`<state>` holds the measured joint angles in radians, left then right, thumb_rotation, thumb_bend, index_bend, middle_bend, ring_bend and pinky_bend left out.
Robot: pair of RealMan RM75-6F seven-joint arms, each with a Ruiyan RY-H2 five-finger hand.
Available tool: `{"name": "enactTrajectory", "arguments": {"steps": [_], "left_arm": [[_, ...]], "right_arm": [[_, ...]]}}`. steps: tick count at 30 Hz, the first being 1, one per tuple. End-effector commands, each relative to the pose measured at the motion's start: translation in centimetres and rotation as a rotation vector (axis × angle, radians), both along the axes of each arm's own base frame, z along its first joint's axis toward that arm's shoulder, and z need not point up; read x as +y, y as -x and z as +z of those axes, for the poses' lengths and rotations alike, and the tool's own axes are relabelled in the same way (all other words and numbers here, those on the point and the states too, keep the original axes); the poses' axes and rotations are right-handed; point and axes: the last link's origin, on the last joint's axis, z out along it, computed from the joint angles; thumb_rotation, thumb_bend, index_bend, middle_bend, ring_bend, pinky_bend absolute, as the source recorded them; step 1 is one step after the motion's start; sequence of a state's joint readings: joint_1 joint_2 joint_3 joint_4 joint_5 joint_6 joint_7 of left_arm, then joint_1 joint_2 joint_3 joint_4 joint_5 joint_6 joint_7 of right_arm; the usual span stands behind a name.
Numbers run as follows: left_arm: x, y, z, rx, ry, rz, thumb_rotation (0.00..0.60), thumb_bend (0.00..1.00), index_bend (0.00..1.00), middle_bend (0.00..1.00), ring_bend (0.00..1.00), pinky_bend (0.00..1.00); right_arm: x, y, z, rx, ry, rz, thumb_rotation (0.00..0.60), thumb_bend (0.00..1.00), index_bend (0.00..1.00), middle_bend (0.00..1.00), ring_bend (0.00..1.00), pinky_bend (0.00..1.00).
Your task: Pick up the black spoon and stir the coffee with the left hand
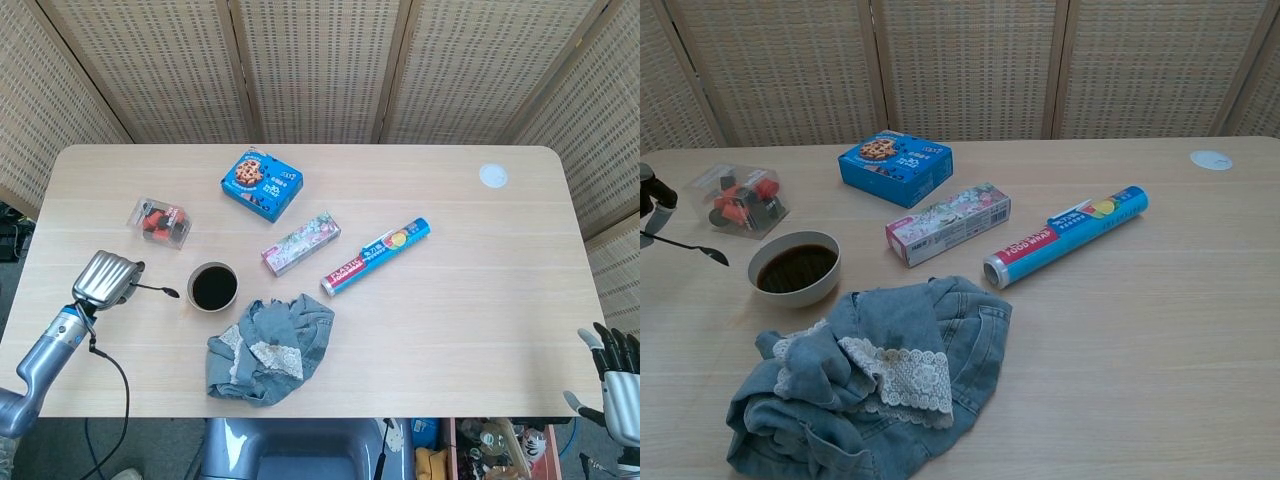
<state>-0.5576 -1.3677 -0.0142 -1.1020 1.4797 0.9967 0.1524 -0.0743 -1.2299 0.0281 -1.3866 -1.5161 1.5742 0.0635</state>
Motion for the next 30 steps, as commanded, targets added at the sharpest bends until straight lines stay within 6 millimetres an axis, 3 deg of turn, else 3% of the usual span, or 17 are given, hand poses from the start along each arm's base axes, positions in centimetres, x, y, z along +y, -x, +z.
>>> {"name": "enactTrajectory", "arguments": {"steps": [1, 11, 18, 27, 30], "left_arm": [[-0.1, -0.7, 0.7, 0.011, -0.011, -0.030, 0.600, 0.39, 0.62, 0.84, 0.71, 0.72], [0.5, -2.9, 2.6, 0.137, -0.042, -0.163, 0.600, 0.39, 0.63, 0.84, 0.71, 0.72], [1.5, -5.1, 2.7, 0.258, -0.046, -0.274, 0.600, 0.39, 0.65, 0.84, 0.71, 0.72], [2.3, -7.6, 0.3, 0.457, -0.019, -0.442, 0.600, 0.40, 0.66, 0.84, 0.71, 0.72], [2.3, -9.1, -2.0, 0.546, 0.016, -0.547, 0.600, 0.41, 0.67, 0.84, 0.71, 0.72]], "right_arm": [[0.0, 0.0, 0.1, -0.001, 0.003, 0.002, 0.600, 0.21, 0.17, 0.16, 0.00, 0.00], [0.1, 0.0, -0.1, -0.008, 0.000, 0.011, 0.600, 0.21, 0.17, 0.16, 0.00, 0.00], [0.1, 0.0, -0.2, -0.015, -0.001, 0.014, 0.600, 0.21, 0.17, 0.16, 0.00, 0.00], [0.2, 0.0, -0.1, -0.017, 0.002, 0.018, 0.600, 0.21, 0.17, 0.16, 0.00, 0.00], [0.1, 0.1, -0.2, -0.021, 0.000, 0.017, 0.600, 0.21, 0.17, 0.16, 0.00, 0.00]]}}
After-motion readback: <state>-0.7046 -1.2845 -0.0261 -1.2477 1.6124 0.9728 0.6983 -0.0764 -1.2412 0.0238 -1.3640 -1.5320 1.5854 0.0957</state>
